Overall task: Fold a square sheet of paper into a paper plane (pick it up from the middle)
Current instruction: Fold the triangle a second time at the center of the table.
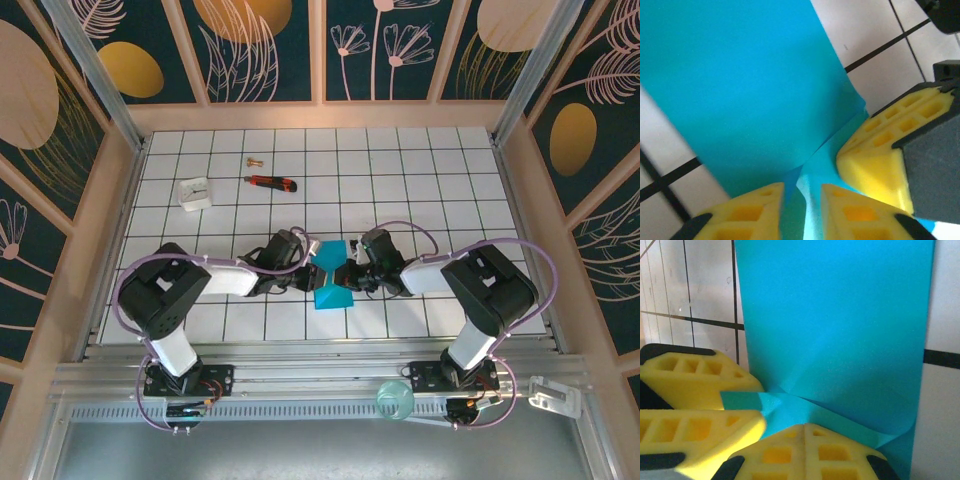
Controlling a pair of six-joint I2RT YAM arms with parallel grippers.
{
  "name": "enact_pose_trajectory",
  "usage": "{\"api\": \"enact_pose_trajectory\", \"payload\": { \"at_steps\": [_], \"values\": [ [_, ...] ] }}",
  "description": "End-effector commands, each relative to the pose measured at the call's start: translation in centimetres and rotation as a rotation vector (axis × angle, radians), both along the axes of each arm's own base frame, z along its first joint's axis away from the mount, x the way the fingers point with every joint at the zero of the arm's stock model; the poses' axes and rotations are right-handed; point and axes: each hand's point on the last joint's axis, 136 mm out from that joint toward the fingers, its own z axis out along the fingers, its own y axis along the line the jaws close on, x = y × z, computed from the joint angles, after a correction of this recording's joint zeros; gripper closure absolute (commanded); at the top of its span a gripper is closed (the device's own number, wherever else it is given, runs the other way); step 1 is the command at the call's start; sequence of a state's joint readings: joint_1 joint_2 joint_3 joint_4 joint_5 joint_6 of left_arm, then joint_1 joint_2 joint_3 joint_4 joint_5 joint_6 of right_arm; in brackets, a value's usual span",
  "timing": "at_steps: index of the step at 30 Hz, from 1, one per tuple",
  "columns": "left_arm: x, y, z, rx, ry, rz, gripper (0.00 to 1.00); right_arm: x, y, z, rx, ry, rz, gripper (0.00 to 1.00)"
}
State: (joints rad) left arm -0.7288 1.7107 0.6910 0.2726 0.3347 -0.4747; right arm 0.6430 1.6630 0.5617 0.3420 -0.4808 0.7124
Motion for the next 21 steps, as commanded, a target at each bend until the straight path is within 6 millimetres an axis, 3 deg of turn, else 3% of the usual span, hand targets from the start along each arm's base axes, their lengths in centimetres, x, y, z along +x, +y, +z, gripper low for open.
{"api": "enact_pose_trajectory", "payload": {
  "at_steps": [1,6,10,15,21],
  "values": [
    [0.5,1.1,2.2,0.003,-0.011,0.073,0.64,-3.0,-3.7,-4.8,-0.176,0.135,-0.033,1.00],
    [-0.4,1.2,4.9,-0.088,0.011,0.125,0.58,-3.0,-3.8,-4.9,-0.181,0.141,-0.037,1.00],
    [-3.0,-0.1,6.0,-0.150,0.056,0.096,0.75,-3.0,-4.0,-4.9,-0.189,0.142,-0.037,1.00],
    [-5.4,-2.4,4.9,-0.176,0.133,0.026,1.00,-2.9,-4.2,-5.0,-0.195,0.139,-0.037,1.00],
    [-6.2,-2.9,2.4,-0.126,0.184,-0.008,1.00,-2.7,-4.3,-4.9,-0.200,0.133,-0.040,1.00]
  ]
}}
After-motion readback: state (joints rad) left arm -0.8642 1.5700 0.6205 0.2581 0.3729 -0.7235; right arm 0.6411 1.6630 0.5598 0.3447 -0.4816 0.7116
